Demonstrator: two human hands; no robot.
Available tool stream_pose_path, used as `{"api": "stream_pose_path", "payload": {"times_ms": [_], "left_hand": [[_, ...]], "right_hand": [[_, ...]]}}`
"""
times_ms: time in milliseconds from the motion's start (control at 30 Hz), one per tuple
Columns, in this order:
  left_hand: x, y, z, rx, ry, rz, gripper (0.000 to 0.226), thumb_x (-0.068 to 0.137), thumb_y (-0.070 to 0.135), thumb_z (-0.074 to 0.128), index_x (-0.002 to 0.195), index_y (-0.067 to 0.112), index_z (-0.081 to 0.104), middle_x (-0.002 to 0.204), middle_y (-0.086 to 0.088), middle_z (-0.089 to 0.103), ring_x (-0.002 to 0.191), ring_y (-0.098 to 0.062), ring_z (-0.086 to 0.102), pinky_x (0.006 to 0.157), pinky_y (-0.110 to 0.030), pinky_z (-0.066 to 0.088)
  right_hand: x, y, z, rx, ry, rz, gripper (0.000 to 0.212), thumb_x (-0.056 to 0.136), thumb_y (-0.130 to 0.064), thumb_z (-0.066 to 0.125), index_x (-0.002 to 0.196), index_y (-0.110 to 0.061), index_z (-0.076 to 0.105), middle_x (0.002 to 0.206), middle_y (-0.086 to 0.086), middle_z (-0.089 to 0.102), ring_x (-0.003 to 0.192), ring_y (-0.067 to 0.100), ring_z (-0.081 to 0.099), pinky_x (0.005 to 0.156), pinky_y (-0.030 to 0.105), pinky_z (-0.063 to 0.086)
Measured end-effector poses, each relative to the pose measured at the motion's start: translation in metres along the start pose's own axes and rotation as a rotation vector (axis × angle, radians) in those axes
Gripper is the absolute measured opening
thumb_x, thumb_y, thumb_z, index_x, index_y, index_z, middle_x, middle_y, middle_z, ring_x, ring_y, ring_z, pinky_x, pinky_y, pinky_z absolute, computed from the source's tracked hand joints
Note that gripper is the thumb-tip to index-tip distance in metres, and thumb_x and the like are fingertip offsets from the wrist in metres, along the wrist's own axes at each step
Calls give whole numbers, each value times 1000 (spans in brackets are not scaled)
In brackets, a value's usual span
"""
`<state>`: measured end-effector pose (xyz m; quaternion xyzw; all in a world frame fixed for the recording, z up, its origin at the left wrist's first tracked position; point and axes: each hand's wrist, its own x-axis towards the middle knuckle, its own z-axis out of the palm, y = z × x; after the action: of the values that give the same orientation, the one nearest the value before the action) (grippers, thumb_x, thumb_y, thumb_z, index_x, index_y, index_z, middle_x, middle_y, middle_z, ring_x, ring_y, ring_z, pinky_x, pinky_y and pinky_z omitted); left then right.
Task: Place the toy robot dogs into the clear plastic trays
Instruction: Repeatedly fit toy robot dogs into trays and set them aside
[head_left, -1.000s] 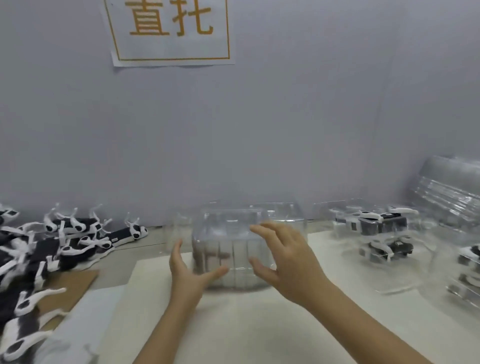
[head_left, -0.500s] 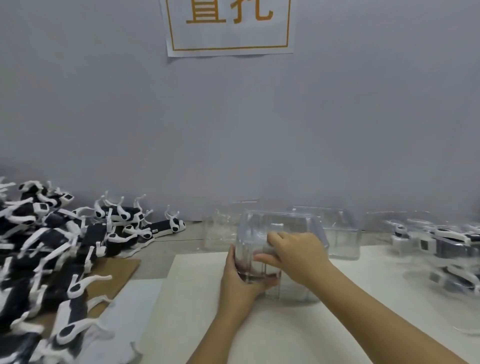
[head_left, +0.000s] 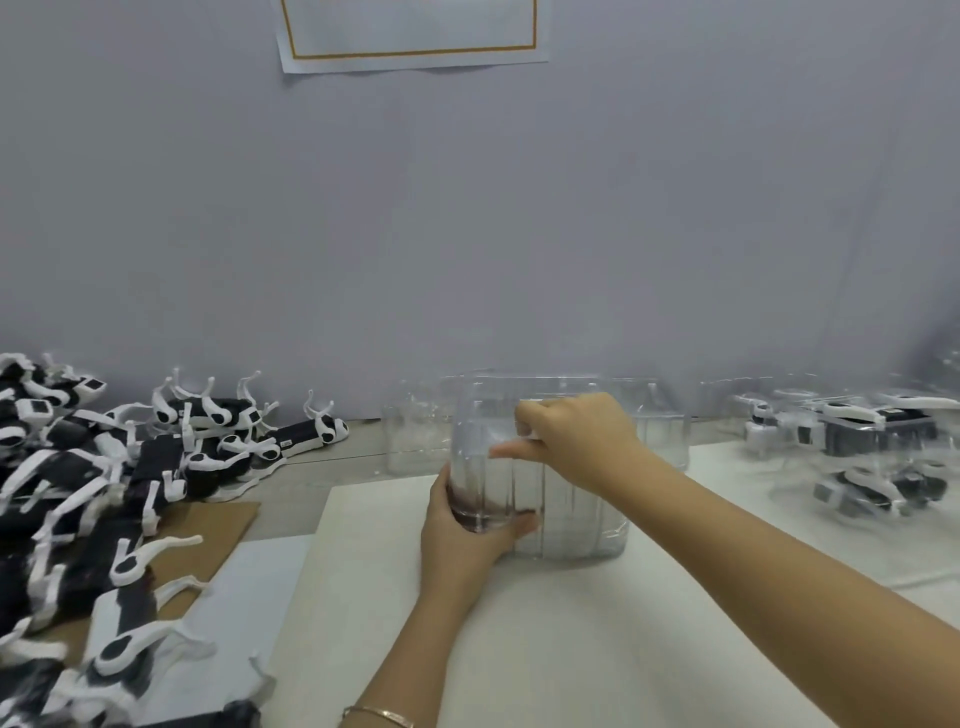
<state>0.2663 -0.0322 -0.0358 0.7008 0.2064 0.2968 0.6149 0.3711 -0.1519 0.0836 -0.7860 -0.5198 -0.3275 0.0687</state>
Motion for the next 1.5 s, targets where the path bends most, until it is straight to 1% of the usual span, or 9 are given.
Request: {"api": "stream_pose_path", "payload": {"times_ms": [100, 167, 467, 700, 833, 1000, 1200, 1367, 1500], "left_hand": [[-4, 1, -1, 21, -8, 1, 119, 31, 52, 96, 134, 22, 47, 119, 1, 64, 107, -14, 64, 92, -38, 55], [-5, 3, -1, 22, -13, 1, 120, 31, 50, 97, 136, 21, 46, 119, 2, 63, 108, -14, 63, 93, -42, 54], [-13, 11, -2, 11, -64, 1, 89, 36, 53, 96, 113, 34, 55, 102, 10, 71, 94, -9, 67, 75, -26, 56], [-27, 14, -8, -208, -50, -35, 60, 65, 14, 76, 122, 20, 60, 110, 4, 70, 99, -5, 66, 75, -16, 52], [-30, 35, -5, -365, -51, -82, 48, 54, 14, 51, 99, 2, 62, 109, -27, 55, 102, -31, 54, 88, -37, 42], [-35, 60, 6, -469, -25, -87, 32, 52, 16, 52, 78, 26, 67, 101, -4, 57, 137, -32, 33, 115, -54, 27], [-36, 75, 14, -351, -97, -59, 60, 80, 18, 69, 133, 40, 51, 159, 7, 23, 147, 0, -1, 114, -27, 14], [-37, 74, 24, -456, -176, -223, 99, 60, 33, 91, 143, 17, 38, 137, -8, 57, 119, -21, 61, 102, -38, 48], [-39, 77, 29, -368, -132, -60, 74, 40, 39, 93, 105, 25, 60, 106, 0, 70, 89, -11, 72, 84, -39, 59]], "right_hand": [[4, 7, -20, 30, 233, 7, 57, 77, -65, 58, 69, -9, 63, 48, 3, 58, 39, 24, 54, 42, 23, 32], [4, 11, -30, 78, 297, 28, 63, 76, -72, 46, 74, -12, 65, 50, 0, 60, 42, 24, 56, 43, 21, 31], [-14, 5, -12, 36, -129, 91, 67, 82, -78, 23, 110, -27, 55, 87, -8, 68, 76, 13, 63, 52, 25, 33], [-28, -11, -2, 15, -304, 50, 63, 74, -73, 58, 112, -25, 46, 92, -10, 58, 70, 15, 52, 48, 26, 23], [-32, -15, -2, -46, -311, 75, 83, 61, -79, 64, 121, -26, 42, 104, -9, 52, 84, 16, 51, 59, 28, 34], [-45, -13, -12, -80, -83, 191, 110, 42, -81, 75, 128, -15, 57, 100, 4, 60, 83, 26, 59, 68, 36, 48], [-68, 12, -14, 291, 186, 320, 91, 46, -63, 84, 118, -13, 61, 97, 0, 61, 78, 15, 58, 62, 28, 47], [-81, 19, -7, 427, 337, 458, 90, 41, -33, 98, 118, -4, 60, 87, -5, 61, 71, 16, 60, 62, 29, 52], [-89, 18, -9, 536, 446, 506, 98, 41, -45, 91, 124, -8, 56, 92, -9, 59, 74, 17, 60, 67, 17, 46]]}}
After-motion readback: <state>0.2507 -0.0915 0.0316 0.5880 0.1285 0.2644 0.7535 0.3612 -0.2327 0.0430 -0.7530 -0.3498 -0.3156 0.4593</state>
